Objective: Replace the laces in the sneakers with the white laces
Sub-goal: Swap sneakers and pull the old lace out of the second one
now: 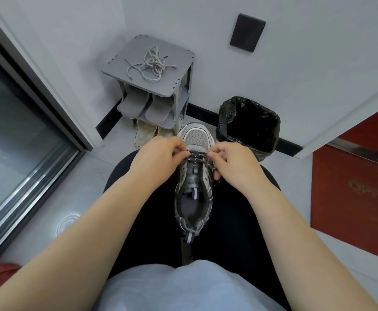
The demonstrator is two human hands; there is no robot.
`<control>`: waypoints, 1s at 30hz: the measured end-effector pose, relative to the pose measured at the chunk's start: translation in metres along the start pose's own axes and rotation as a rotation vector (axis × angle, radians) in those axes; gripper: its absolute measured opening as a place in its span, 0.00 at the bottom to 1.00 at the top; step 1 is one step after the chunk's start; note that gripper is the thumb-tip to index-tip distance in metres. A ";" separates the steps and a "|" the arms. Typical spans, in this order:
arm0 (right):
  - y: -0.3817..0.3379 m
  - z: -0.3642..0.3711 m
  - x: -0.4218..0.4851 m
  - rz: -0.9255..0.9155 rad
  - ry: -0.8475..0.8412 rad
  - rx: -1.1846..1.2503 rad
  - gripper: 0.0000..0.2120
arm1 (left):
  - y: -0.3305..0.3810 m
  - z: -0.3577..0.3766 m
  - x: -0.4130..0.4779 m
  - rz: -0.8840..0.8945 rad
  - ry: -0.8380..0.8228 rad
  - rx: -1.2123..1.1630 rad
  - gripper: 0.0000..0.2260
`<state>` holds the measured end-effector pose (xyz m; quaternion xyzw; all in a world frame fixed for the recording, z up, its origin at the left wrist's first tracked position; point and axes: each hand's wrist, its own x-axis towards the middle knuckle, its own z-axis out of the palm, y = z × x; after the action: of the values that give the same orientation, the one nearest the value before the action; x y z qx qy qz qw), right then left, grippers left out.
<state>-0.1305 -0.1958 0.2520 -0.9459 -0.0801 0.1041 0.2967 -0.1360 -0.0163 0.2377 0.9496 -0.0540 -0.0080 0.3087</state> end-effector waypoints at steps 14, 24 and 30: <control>-0.012 0.002 0.009 -0.031 0.041 0.019 0.06 | 0.027 -0.003 0.009 0.087 -0.156 0.301 0.04; -0.001 -0.018 0.008 0.052 -0.124 0.278 0.02 | 0.025 -0.022 0.006 -0.039 -0.157 0.072 0.03; -0.010 -0.026 0.012 0.006 -0.192 0.032 0.04 | 0.027 -0.034 0.017 -0.067 -0.339 0.317 0.09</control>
<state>-0.1137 -0.1987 0.2768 -0.9270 -0.1035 0.1963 0.3023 -0.1197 -0.0195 0.2812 0.9725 -0.0741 -0.1690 0.1420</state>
